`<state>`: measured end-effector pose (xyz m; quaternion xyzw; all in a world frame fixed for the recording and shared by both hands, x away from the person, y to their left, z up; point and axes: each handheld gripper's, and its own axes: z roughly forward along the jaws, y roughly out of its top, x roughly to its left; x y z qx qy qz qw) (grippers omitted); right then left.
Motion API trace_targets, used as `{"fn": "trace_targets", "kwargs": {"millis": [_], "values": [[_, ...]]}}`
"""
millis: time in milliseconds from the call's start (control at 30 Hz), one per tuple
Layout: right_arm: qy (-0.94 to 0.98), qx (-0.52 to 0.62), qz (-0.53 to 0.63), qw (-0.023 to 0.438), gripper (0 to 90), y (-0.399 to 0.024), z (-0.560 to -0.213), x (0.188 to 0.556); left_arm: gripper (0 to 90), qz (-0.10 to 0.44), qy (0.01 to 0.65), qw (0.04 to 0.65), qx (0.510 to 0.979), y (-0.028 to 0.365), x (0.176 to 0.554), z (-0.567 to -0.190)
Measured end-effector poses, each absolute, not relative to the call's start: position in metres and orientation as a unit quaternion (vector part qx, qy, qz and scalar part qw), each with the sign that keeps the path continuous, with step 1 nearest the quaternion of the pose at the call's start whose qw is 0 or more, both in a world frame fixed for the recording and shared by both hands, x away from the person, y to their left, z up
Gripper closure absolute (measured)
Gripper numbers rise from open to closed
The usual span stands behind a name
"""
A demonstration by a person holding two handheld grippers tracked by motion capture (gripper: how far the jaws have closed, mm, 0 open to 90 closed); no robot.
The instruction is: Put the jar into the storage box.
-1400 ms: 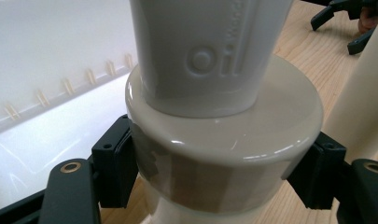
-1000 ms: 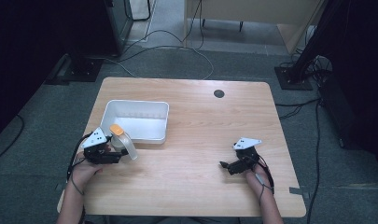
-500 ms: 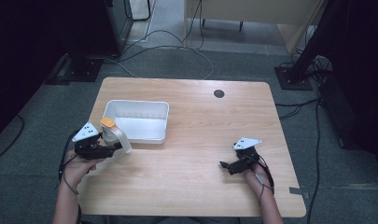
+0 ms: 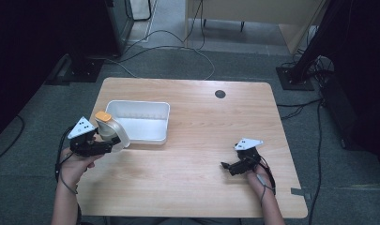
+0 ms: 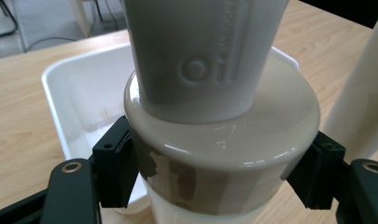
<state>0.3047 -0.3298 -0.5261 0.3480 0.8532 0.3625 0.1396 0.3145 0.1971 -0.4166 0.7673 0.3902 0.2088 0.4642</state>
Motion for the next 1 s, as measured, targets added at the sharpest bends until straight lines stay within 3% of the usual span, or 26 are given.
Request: {"fn": "trace_targets", "kwargs": {"millis": [367,600,1000], "values": [[0.854,0.347,0.362,0.138,0.0,-0.33,-0.526,0.305,28.7,0.258,0.394,0.482,0.739,0.185,0.321,-0.406],[0.855,0.346,0.362,0.137,0.0,-0.33,-0.526,0.306,28.7,0.314,0.415,0.521,0.677,0.171,0.334,-0.422],[0.855,0.346,0.363,0.137,0.0,-0.33,-0.526,0.306,28.8,0.33,0.451,0.521,0.645,0.164,0.352,-0.446]]}}
